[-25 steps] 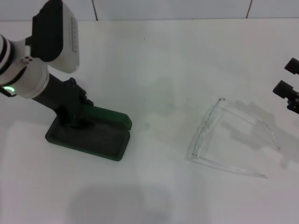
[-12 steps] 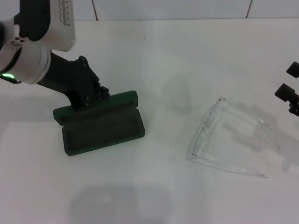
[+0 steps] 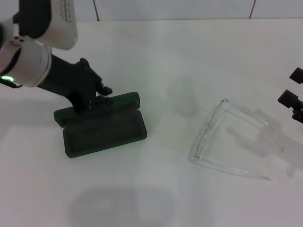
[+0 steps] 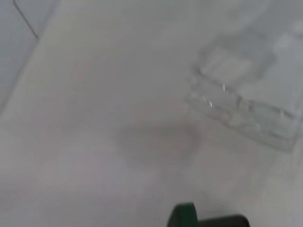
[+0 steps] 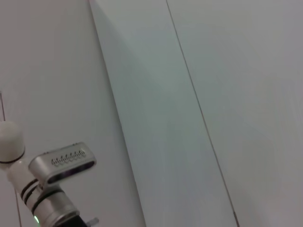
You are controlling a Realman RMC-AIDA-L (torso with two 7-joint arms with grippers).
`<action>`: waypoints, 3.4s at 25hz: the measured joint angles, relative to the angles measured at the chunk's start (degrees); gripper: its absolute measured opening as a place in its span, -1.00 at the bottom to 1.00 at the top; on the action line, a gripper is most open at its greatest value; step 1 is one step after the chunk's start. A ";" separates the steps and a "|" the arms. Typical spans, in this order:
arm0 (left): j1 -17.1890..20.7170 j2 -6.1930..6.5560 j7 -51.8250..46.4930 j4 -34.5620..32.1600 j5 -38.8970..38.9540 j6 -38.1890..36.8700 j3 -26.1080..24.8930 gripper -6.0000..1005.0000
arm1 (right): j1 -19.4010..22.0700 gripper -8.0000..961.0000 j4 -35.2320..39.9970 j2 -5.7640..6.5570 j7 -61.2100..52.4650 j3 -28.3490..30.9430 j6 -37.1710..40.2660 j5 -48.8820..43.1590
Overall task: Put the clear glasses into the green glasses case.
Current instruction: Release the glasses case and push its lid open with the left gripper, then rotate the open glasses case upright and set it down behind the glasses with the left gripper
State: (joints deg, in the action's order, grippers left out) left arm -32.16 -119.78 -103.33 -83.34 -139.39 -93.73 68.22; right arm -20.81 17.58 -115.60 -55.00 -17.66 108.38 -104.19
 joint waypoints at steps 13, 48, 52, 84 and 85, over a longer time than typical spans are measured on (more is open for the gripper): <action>2.85 0.01 -0.44 -2.56 1.47 -0.04 0.79 -0.12 | 0.16 0.63 -1.06 0.11 0.68 0.00 0.17 -0.23; -1.36 -0.01 -6.83 9.76 -12.64 13.35 10.72 -0.11 | -0.23 0.63 -1.14 0.11 1.35 0.00 -1.38 0.04; -1.56 -0.03 -10.57 9.13 -13.41 15.01 11.04 -0.13 | -0.20 0.63 -1.14 0.07 1.38 0.03 -1.42 0.05; -3.13 -0.42 -21.48 2.52 -10.37 26.97 39.66 -0.88 | 8.25 0.62 -3.99 0.29 7.13 0.79 3.15 13.75; -3.63 -0.47 -21.54 2.87 -10.37 27.59 40.14 -0.88 | 8.49 0.62 -4.11 0.31 7.24 0.79 3.16 13.76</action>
State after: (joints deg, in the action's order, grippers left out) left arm -35.79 -120.25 -124.87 -80.46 -149.76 -66.15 108.36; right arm -12.33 13.46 -115.28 -47.76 -16.88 111.53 -90.43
